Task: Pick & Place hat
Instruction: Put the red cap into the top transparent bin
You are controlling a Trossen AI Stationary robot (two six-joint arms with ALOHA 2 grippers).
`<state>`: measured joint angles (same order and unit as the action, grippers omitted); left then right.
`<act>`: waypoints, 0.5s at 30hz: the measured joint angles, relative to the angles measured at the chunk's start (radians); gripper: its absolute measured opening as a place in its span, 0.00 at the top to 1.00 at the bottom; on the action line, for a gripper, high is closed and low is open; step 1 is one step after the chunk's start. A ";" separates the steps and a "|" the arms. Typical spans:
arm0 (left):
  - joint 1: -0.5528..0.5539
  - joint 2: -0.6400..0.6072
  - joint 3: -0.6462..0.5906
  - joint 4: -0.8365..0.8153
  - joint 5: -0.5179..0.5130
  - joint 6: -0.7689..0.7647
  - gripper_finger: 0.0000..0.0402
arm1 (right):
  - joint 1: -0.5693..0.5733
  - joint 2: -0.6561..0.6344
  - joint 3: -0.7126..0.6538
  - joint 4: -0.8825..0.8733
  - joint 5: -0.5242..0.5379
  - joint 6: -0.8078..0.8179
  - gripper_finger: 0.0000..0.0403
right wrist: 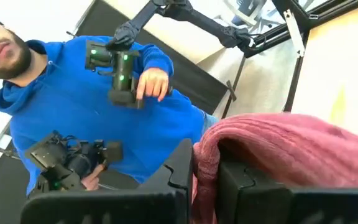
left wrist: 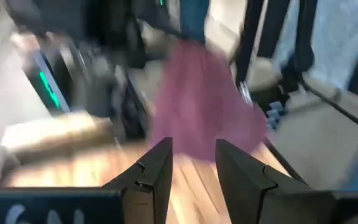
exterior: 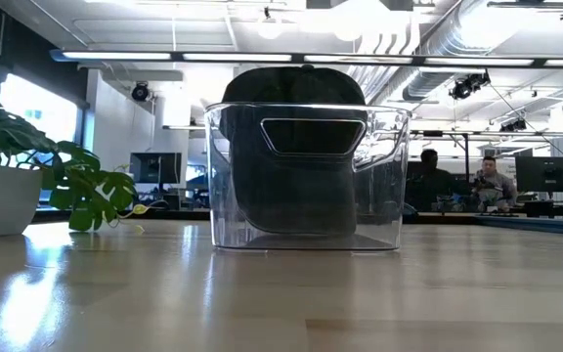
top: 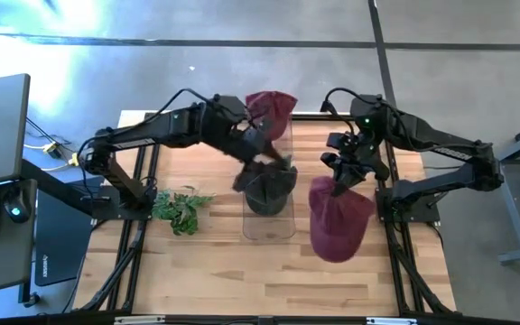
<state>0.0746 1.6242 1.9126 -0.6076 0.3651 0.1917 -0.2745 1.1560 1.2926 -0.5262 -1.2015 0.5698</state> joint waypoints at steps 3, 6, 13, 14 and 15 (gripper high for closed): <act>-0.002 0.050 0.010 0.131 0.044 0.008 0.65 | 0.000 0.000 0.000 0.000 0.027 0.024 0.94; -0.003 0.077 0.000 0.158 0.101 0.004 0.58 | 0.000 0.000 0.000 0.001 0.058 0.050 0.92; -0.003 0.163 0.005 0.222 0.182 -0.028 0.43 | 0.000 -0.007 0.000 0.017 0.070 0.077 0.94; -0.003 0.178 0.011 0.252 0.176 -0.027 0.42 | 0.000 -0.008 0.000 0.016 0.070 0.078 0.94; -0.003 0.183 0.010 0.245 0.170 -0.030 0.42 | 0.000 -0.010 0.001 0.017 0.069 0.078 0.94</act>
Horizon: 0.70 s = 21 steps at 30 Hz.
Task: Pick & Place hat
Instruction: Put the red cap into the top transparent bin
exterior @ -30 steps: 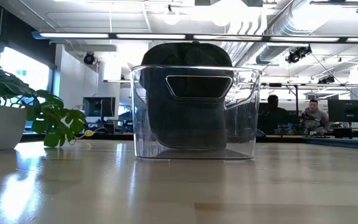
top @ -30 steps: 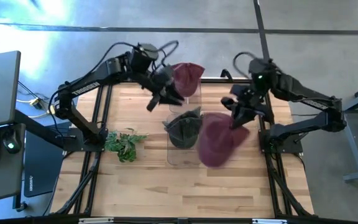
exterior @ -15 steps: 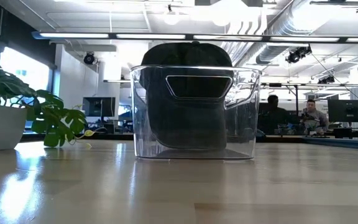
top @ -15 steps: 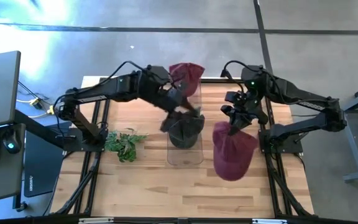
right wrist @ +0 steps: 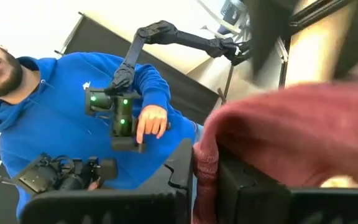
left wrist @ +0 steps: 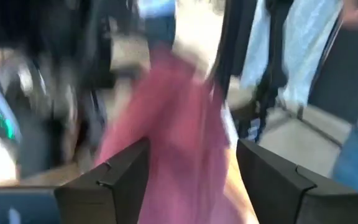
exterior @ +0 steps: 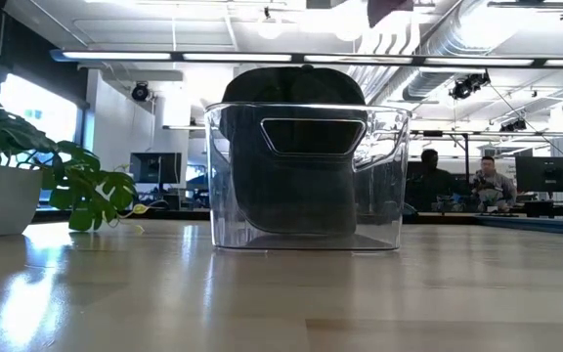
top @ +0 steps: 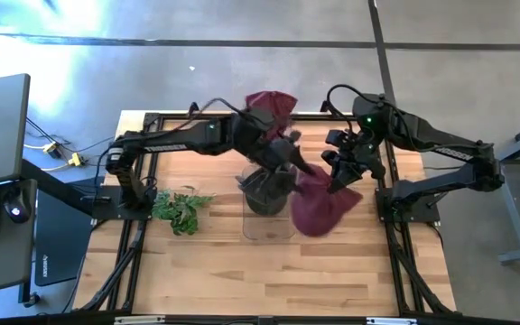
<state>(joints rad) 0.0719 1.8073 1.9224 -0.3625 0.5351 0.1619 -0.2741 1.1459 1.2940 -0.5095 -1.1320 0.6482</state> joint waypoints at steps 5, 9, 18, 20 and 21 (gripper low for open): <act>0.000 0.006 -0.007 0.006 -0.022 -0.038 0.42 | 0.000 -0.004 0.001 -0.002 0.007 0.010 0.90; 0.000 0.003 -0.003 0.037 -0.076 -0.035 0.42 | 0.000 -0.005 0.001 -0.002 0.005 0.006 0.92; 0.000 0.042 -0.009 0.064 0.004 -0.044 0.42 | 0.000 -0.007 0.001 -0.002 0.026 0.006 0.89; 0.000 0.045 -0.008 0.072 0.021 -0.040 0.42 | 0.000 -0.007 0.001 -0.002 0.025 0.006 0.88; -0.001 0.052 -0.002 0.087 0.035 -0.038 0.42 | 0.000 -0.008 0.001 -0.002 0.023 0.006 0.89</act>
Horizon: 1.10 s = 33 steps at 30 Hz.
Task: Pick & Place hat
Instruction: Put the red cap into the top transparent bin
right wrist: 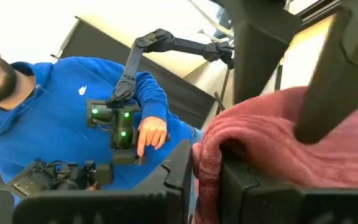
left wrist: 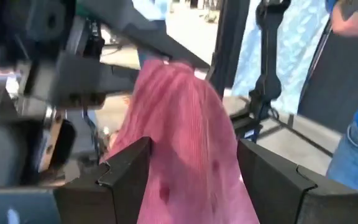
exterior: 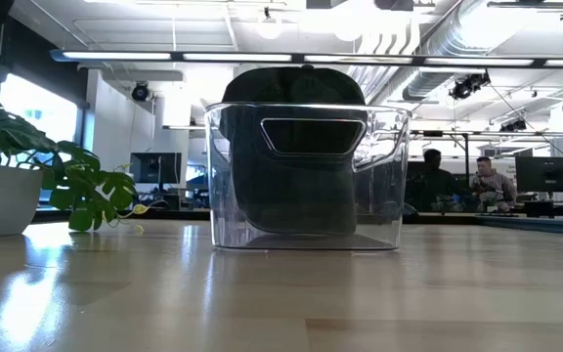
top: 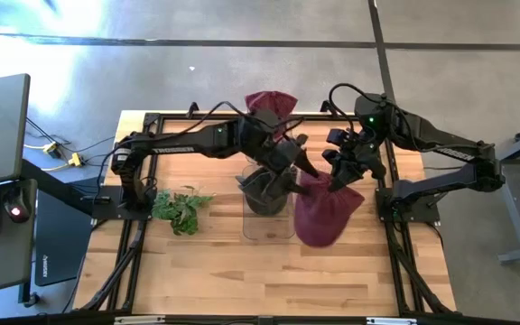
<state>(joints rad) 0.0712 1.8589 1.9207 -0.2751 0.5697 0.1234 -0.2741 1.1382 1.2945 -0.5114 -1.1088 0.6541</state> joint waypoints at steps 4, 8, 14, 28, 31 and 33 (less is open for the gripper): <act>0.000 0.015 -0.006 -0.020 0.055 -0.030 0.43 | 0.000 -0.002 0.000 0.000 -0.014 -0.001 0.93; 0.000 0.006 -0.003 -0.007 0.133 -0.032 0.52 | 0.000 -0.002 0.000 0.000 -0.022 0.000 0.92; 0.002 0.008 -0.003 -0.011 0.236 -0.040 0.78 | 0.000 -0.002 0.000 0.000 -0.025 -0.004 0.87; 0.013 -0.010 -0.004 -0.036 0.287 -0.156 0.99 | -0.103 -0.001 0.000 -0.027 -0.027 -0.049 0.68; 0.013 -0.033 -0.004 -0.088 0.230 -0.158 0.99 | -0.158 -0.008 0.000 -0.037 -0.007 -0.130 0.60; 0.013 -0.051 -0.002 -0.144 0.184 -0.156 0.99 | -0.176 -0.027 0.000 -0.063 0.056 -0.216 0.58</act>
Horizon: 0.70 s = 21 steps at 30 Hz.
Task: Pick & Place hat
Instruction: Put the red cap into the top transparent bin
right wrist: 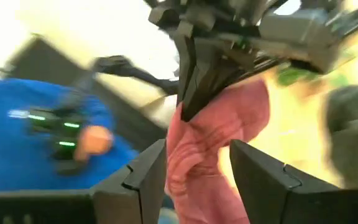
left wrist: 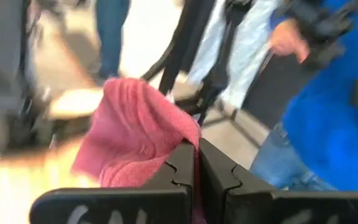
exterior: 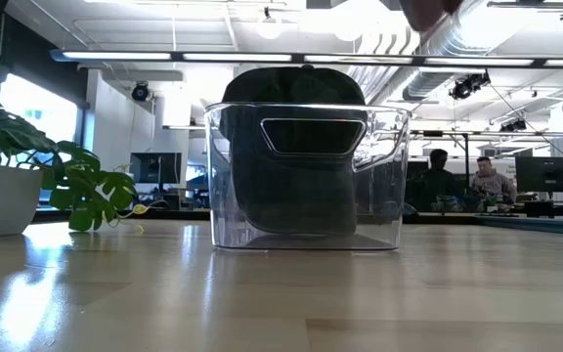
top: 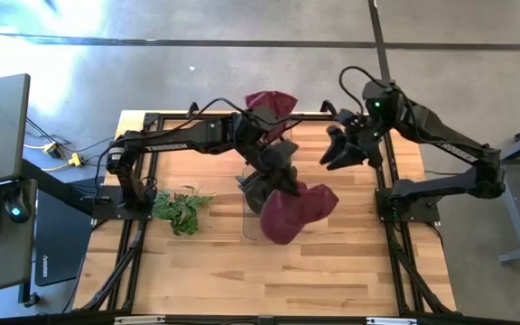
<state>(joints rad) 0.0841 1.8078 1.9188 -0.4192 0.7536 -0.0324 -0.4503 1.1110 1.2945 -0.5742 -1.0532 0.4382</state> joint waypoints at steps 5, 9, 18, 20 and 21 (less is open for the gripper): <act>0.001 -0.035 0.000 -0.084 -0.101 0.006 1.00 | -0.001 -0.088 0.000 -0.141 0.211 -0.255 0.58; 0.001 -0.062 -0.002 -0.102 -0.144 0.002 1.00 | -0.001 -0.172 0.000 -0.213 0.277 -0.282 0.60; 0.001 -0.062 -0.002 -0.107 -0.191 -0.033 1.00 | 0.071 -0.181 -0.054 -0.173 0.313 -0.302 0.44; 0.001 -0.061 -0.002 -0.108 -0.205 -0.037 1.00 | 0.096 -0.158 -0.079 -0.119 0.316 -0.307 0.35; 0.001 -0.061 -0.002 -0.109 -0.215 -0.045 1.00 | 0.108 -0.146 -0.089 -0.096 0.315 -0.304 0.30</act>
<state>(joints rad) 0.0849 1.7470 1.9167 -0.5282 0.5387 -0.0776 -0.3426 0.9652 1.2058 -0.6702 -0.7379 0.1343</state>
